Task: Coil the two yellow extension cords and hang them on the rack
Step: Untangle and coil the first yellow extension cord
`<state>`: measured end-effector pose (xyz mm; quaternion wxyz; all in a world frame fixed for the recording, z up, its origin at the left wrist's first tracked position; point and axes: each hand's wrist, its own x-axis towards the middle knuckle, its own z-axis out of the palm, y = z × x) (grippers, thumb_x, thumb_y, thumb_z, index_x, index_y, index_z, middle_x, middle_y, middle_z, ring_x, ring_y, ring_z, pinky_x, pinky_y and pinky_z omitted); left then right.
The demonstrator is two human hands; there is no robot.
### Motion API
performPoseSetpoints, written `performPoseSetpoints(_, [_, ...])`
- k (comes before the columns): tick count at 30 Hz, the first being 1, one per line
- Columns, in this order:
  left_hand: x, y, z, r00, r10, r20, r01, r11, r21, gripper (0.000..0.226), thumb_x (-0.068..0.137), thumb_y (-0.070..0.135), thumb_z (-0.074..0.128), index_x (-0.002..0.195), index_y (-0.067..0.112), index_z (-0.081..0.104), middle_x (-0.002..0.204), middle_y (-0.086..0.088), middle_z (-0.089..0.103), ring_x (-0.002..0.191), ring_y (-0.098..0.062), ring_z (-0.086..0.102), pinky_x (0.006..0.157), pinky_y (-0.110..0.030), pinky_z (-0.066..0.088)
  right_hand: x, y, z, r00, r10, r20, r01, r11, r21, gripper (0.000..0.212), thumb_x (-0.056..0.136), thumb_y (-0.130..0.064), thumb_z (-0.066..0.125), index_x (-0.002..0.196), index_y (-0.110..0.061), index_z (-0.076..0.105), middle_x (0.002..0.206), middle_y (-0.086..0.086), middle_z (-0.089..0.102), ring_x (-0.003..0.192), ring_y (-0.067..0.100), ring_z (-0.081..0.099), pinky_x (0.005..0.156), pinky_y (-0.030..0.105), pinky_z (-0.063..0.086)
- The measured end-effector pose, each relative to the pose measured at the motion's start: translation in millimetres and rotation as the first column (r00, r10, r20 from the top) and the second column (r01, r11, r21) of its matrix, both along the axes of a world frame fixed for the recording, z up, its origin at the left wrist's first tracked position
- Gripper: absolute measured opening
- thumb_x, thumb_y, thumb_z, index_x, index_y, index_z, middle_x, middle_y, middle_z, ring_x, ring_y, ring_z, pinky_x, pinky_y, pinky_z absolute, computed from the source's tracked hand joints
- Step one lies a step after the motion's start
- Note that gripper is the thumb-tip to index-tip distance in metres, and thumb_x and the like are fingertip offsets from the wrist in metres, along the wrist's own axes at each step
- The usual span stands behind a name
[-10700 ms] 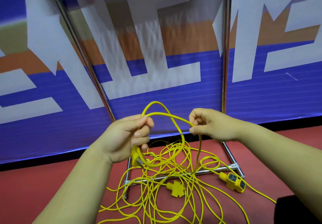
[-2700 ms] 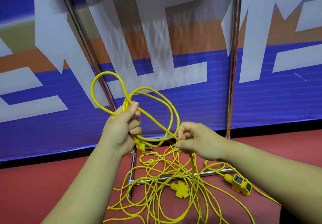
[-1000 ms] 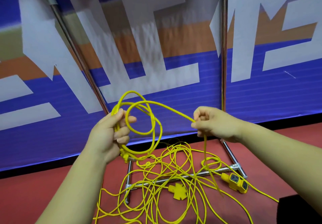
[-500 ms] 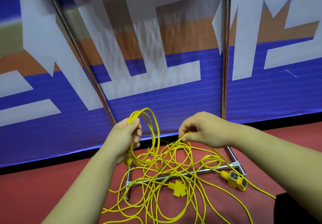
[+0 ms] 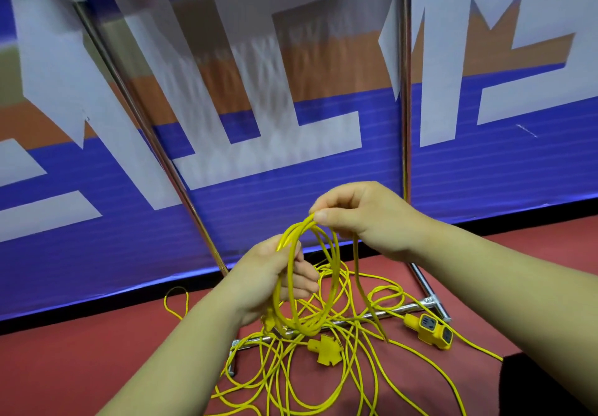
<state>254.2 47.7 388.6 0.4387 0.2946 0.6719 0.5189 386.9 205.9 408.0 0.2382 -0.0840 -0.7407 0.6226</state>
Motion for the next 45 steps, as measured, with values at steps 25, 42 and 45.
performPoseSetpoints(25, [-1,-4,1,0.988,-0.151,-0.01,0.15,0.985,-0.085,0.038,0.095,0.045,0.056,0.073,0.016,0.044,0.055,-0.002,0.038,0.042,-0.013,0.037,0.042,-0.023,0.034,10,31,-9,0.976,-0.178,0.123,0.133,0.942,0.309,0.007,0.082,-0.017,0.081,0.085,-0.018,0.075,0.076,-0.003,0.073,0.065,0.0,0.06,0.064,0.015,0.046])
performPoseSetpoints(42, [-14,-50,7,0.98,0.088,-0.18,-0.092,0.996,-0.015,0.04,0.102,0.042,0.048,0.072,0.019,0.038,0.055,0.003,0.027,0.044,-0.012,0.026,0.045,-0.023,0.026,4,-11,-16,0.96,-0.124,0.25,-0.033,0.838,0.545,0.018,0.087,-0.011,0.074,0.095,-0.027,0.072,0.085,-0.006,0.073,0.079,0.001,0.065,0.073,0.016,0.049])
performPoseSetpoints(45, [-20,-58,9,0.986,0.099,-0.135,-0.098,0.995,0.018,0.035,0.103,0.036,0.051,0.075,0.019,0.039,0.056,0.003,0.025,0.045,-0.011,0.023,0.044,-0.021,0.021,4,-19,-13,0.962,-0.149,0.228,0.016,0.867,0.498,0.02,0.086,-0.008,0.075,0.096,-0.024,0.072,0.085,-0.004,0.073,0.078,0.005,0.066,0.075,0.019,0.052])
